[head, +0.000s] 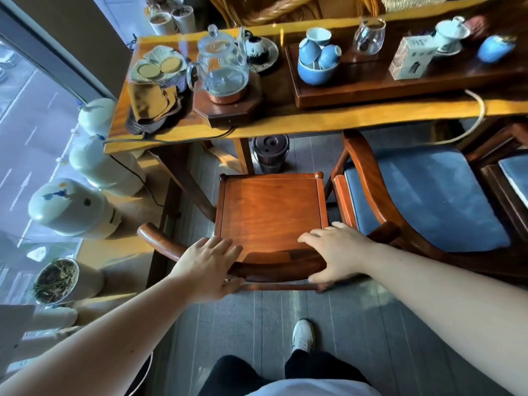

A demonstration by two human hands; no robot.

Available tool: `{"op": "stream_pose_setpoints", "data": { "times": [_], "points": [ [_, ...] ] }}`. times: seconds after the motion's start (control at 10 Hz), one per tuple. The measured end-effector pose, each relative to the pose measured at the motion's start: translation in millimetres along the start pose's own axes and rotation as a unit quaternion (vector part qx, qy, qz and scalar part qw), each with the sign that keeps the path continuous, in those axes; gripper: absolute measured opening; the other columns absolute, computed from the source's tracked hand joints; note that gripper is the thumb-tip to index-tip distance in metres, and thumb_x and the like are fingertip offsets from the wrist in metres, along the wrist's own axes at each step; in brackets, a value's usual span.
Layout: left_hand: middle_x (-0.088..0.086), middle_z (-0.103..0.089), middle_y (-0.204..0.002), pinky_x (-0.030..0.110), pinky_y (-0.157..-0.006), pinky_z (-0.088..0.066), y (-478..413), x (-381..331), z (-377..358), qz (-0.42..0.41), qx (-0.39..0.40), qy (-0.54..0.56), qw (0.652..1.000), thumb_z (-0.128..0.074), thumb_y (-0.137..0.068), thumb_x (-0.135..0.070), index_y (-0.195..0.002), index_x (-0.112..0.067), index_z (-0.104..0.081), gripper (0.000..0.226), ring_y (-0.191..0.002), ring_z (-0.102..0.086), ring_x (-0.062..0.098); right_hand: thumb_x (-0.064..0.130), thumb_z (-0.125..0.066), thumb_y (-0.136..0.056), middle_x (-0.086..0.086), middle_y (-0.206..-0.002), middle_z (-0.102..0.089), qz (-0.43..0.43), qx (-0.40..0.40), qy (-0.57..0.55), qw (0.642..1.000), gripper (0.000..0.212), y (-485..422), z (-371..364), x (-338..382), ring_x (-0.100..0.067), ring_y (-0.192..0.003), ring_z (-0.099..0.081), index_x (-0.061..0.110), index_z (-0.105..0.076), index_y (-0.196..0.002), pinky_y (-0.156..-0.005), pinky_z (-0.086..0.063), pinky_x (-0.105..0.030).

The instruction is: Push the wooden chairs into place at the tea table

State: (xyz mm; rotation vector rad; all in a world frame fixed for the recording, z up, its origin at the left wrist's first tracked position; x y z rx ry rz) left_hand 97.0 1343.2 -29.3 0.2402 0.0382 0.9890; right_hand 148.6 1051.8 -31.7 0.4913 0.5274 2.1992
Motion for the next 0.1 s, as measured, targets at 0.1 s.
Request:
{"op": "stream_pose_setpoints", "data": {
  "times": [0.1],
  "points": [
    [0.012,-0.056,-0.133,0.048,-0.102,-0.039,-7.1,16.5,24.0,0.01,-0.051,-0.041,0.998,-0.037,-0.083,-0.067,-0.134,-0.016,-0.05,0.074,-0.124,-0.048,0.032,0.076,-0.05,-0.079,-0.005,-0.157,-0.028,-0.01,-0.04,0.013,0.999,0.091,-0.9,31.0,1.7,-0.027,-0.14,-0.029,0.026,-0.02,-0.149,-0.117,-0.016,-0.053]
  ]
}}
Point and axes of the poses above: each hand's wrist, its own y-axis away from the middle knuckle, its own z-axis out of the back of the hand, x = y × z, the point moved 1 cm from there along -y, towards the middle knuckle
